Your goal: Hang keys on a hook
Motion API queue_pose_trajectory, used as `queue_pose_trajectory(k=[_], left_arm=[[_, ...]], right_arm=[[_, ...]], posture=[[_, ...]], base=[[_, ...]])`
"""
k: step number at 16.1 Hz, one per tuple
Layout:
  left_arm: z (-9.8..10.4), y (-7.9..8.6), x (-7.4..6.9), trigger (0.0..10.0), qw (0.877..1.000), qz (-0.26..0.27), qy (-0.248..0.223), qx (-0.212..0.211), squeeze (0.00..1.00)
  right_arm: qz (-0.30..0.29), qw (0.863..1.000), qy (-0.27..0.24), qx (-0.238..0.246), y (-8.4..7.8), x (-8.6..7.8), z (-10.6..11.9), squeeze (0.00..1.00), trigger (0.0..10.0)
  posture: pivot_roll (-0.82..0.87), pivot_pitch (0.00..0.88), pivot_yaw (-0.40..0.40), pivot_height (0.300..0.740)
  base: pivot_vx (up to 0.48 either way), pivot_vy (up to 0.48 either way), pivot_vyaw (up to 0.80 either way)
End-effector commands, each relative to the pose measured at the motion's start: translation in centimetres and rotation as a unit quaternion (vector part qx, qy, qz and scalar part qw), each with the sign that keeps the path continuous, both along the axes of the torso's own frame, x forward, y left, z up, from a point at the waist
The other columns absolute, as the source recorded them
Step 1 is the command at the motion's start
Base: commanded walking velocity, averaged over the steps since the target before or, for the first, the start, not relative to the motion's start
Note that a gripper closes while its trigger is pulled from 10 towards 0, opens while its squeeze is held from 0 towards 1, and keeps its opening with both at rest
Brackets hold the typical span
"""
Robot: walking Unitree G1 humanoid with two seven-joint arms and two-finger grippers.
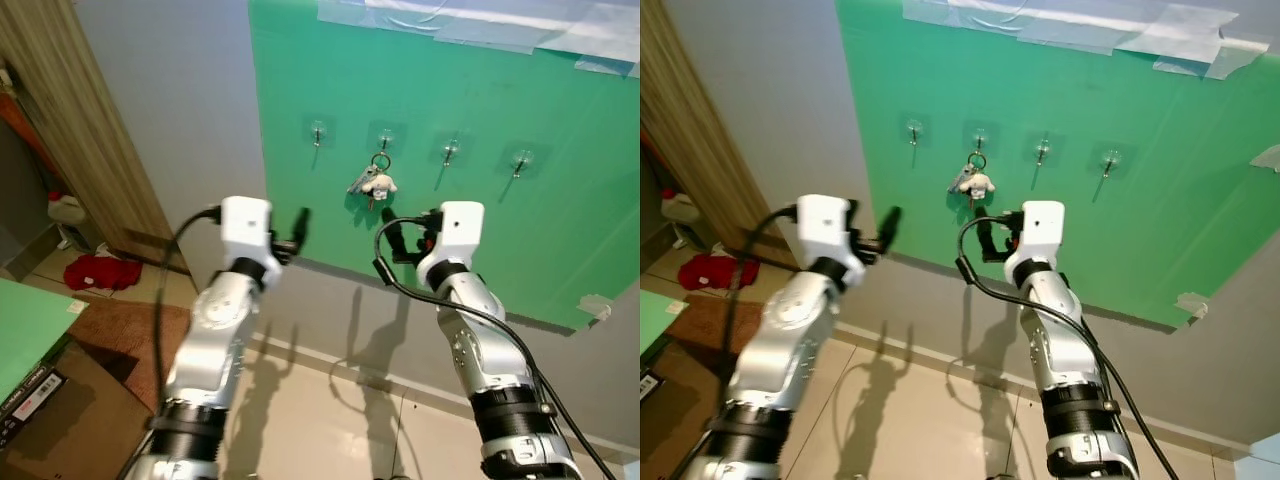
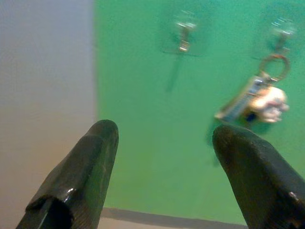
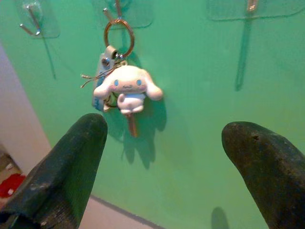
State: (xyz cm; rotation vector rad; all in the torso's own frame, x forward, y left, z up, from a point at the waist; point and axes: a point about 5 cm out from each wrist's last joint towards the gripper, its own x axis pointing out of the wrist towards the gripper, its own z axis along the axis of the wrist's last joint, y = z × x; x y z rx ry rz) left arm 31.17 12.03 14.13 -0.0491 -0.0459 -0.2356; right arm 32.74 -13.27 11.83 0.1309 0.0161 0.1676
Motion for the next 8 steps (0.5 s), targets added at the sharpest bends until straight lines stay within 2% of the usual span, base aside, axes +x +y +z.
queue_pose_trajectory(k=[1, 4, 8], left_arm=[[0.28, 0.85, -0.39, 10.0, 1.0, 0.021, -0.01, -0.007, 0.0], [0.1, 0.6, -0.92, 10.0, 1.0, 0.028, -0.007, -0.008, 0.0], [0.32, 0.19, -0.82, 10.0, 1.0, 0.019, -0.005, -0.002, 0.0]], right_arm=[[-0.015, 1.0, -0.004, 0.016, -0.47, -0.16, 0.1, 0.0, 10.0], [-0.015, 1.0, -0.003, 0.019, -0.55, -0.06, 0.13, 0.0, 10.0], [0.004, 1.0, 0.004, 0.015, 0.0, 0.19, -0.15, 0.0, 10.0]], posture=[[-0.01, 0.0, 0.042, 0.74], [0.01, 0.0, 0.035, 0.74], [0.02, 0.0, 0.029, 0.74]], base=[[0.0, 0.0, 0.0], [0.0, 0.0, 0.0], [0.0, 0.436, 0.0]])
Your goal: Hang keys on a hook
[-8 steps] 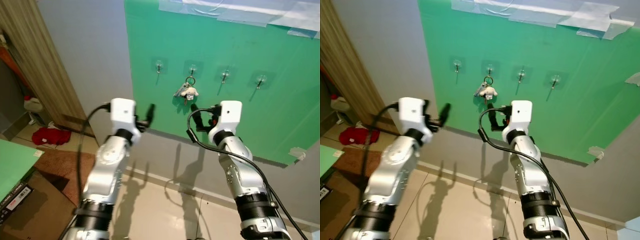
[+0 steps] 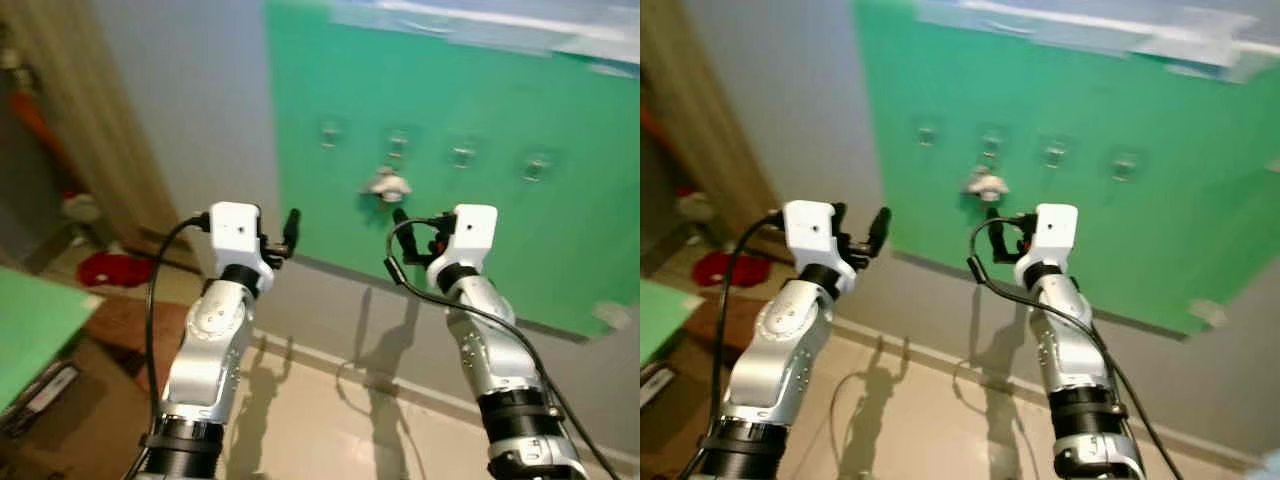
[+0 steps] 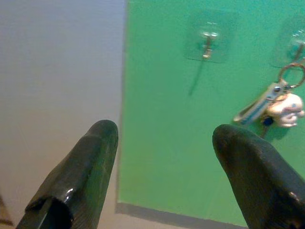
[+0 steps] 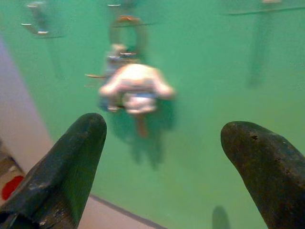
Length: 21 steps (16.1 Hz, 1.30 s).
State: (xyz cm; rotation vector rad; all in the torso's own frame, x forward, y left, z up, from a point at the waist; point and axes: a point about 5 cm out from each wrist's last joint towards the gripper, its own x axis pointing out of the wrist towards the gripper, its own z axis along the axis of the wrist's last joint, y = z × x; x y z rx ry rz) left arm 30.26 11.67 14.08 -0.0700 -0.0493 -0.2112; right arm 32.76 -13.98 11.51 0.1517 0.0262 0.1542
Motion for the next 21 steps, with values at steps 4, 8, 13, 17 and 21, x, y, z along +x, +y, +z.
queue_pose_trajectory(k=[4, 8, 13, 17, 21], left_arm=[[0.7, -0.1, 0.6, 10.0, 1.0, -0.009, -0.007, 0.008, 0.0], [0.6, -0.3, 1.0, 10.0, 0.999, -0.009, -0.005, 0.03, 0.0], [0.4, -0.2, 1.1, 10.0, 0.999, -0.001, -0.003, 0.036, 0.0], [0.2, -0.1, 1.0, 10.0, 0.999, -0.007, 0.0, 0.048, 0.0], [0.2, -0.3, 1.1, 10.0, 0.999, -0.012, 0.001, 0.052, 0.0]], right_arm=[[0.043, 0.999, -0.005, 0.005, 1.4, 0.1, 0.2, 0.0, 10.0], [0.058, 0.998, 0.001, 0.001, 1.5, 0.1, 0.1, 0.0, 10.0], [0.085, 0.996, 0.01, -0.004, 1.8, -0.1, -0.3, 0.0, 10.0], [0.074, 0.997, 0.023, -0.007, 1.0, -0.3, -1.2, 0.0, 10.0], [0.082, 0.996, 0.027, -0.012, 1.4, -0.3, -1.5, 0.0, 10.0]], posture=[[0.01, 0.0, 0.026, 0.74], [0.0, 0.0, 0.028, 0.74], [0.0, 0.0, 0.018, 0.74], [0.01, 0.0, 0.022, 0.74], [0.01, 0.0, 0.02, 0.74]], base=[[0.0, 0.48, 0.0], [0.0, 0.36, 0.2], [0.0, 0.0, 0.75], [0.0, 0.0, 0.74], [0.0, 0.0, 0.74]])
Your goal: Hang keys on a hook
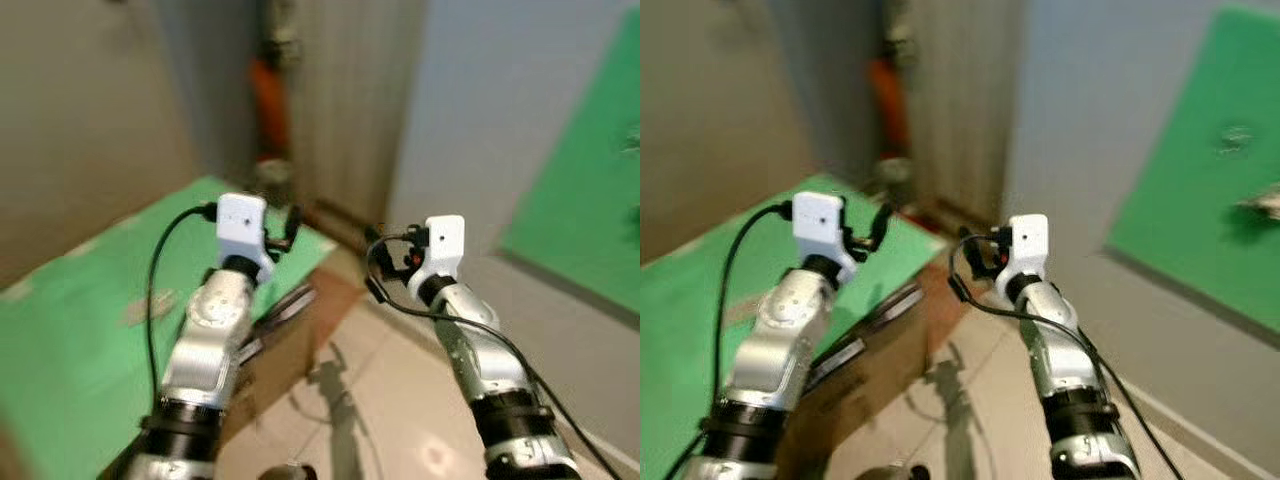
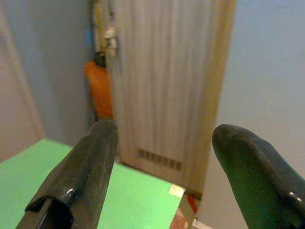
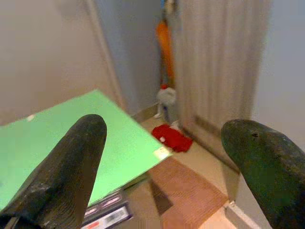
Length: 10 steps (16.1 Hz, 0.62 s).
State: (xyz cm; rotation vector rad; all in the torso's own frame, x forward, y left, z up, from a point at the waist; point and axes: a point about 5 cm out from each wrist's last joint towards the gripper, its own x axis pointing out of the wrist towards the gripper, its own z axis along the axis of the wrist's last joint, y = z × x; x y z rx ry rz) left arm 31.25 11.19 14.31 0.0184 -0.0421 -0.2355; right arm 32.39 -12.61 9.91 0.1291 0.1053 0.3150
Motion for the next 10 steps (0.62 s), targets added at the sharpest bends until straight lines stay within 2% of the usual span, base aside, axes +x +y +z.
queue_pose_trajectory(k=[1, 6, 10], left_arm=[[-0.06, 0.09, 0.05, 10.0, 1.0, 0.0, 0.003, 0.008, 0.0], [-0.38, 0.06, -0.1, 10.0, 1.0, 0.01, 0.007, -0.002, 0.0], [-0.19, 0.22, -0.02, 10.0, 1.0, 0.014, -0.003, 0.02, 0.0]], right_arm=[[0.002, 1.0, -0.006, 0.0, 0.2, 0.05, 0.17, 0.0, 10.0], [0.009, 1.0, -0.006, -0.01, -0.02, 0.01, 0.17, 0.0, 10.0], [0.009, 1.0, -0.006, -0.011, 0.17, 0.07, 0.09, 0.0, 10.0]], posture=[[0.01, 0.0, 0.019, 0.74], [0.01, 0.0, 0.001, 0.74], [0.01, 0.0, 0.005, 0.74]], base=[[0.0, 0.0, 0.75], [0.0, 0.0, 0.75], [0.0, 0.0, 0.75]])
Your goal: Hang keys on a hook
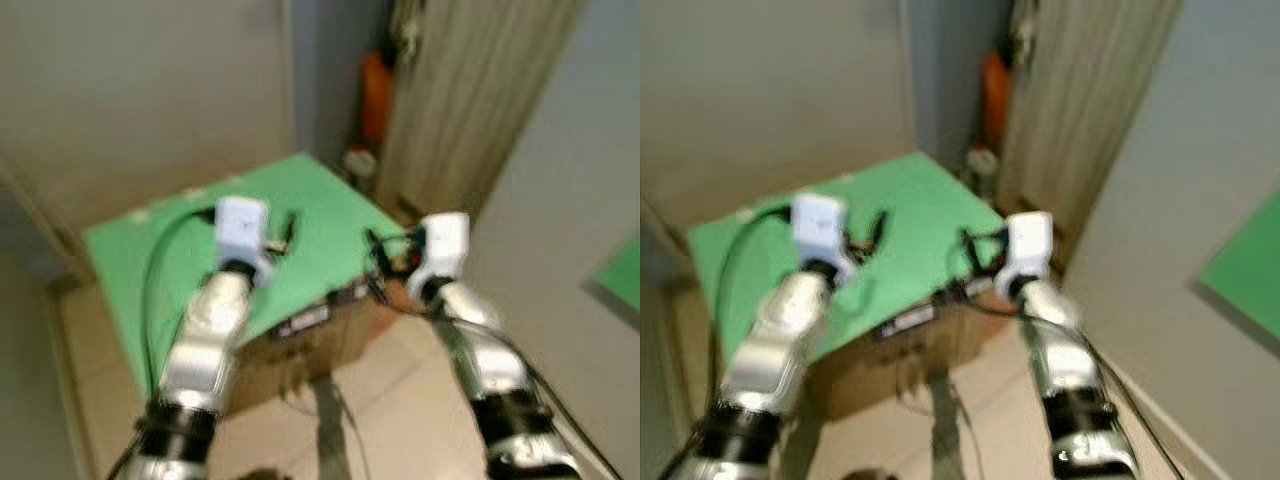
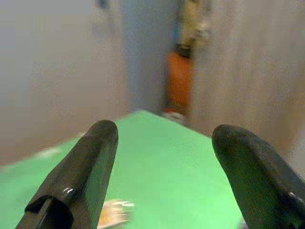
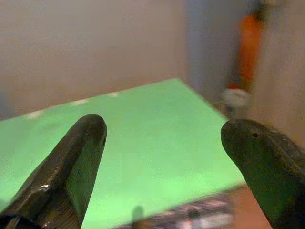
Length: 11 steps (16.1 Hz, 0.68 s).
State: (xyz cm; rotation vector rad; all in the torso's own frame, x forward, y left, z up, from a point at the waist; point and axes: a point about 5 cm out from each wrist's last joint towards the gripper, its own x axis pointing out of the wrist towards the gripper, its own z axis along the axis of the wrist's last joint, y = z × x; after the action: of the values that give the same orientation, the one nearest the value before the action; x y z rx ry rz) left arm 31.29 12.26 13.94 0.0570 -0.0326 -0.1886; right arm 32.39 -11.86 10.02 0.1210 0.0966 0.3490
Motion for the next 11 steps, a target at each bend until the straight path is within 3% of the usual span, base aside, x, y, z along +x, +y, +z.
queue_pose_trajectory(k=[1, 3, 5, 11], left_arm=[[0.22, -0.95, -0.08, 10.0, 1.0, -0.011, -0.007, 0.002, 0.0], [0.21, -1.04, -0.07, 10.0, 1.0, -0.011, -0.007, 0.001, 0.0], [0.13, -1.13, -0.07, 10.0, 1.0, -0.019, -0.004, -0.001, 0.0], [0.1, -1.17, 0.02, 10.0, 0.999, -0.03, -0.004, 0.03, 0.0]], right_arm=[[-0.006, 1.0, -0.001, -0.01, -0.46, 0.04, -0.01, 0.0, 10.0], [-0.005, 1.0, -0.001, -0.011, -0.41, 0.08, 0.04, 0.0, 10.0], [-0.013, 1.0, 0.001, -0.009, -0.55, 0.31, 0.09, 0.0, 10.0], [-0.004, 1.0, -0.009, -0.009, -0.24, 0.26, 0.26, 0.0, 10.0]], posture=[[0.01, 0.0, 0.004, 0.74], [0.01, 0.0, 0.004, 0.74], [0.01, 0.0, 0.002, 0.74], [0.01, 0.0, 0.001, 0.74]], base=[[0.0, 0.0, 0.75], [0.0, 0.0, 0.75], [0.126, 0.0, 0.0], [0.448, 0.0, 0.0]])
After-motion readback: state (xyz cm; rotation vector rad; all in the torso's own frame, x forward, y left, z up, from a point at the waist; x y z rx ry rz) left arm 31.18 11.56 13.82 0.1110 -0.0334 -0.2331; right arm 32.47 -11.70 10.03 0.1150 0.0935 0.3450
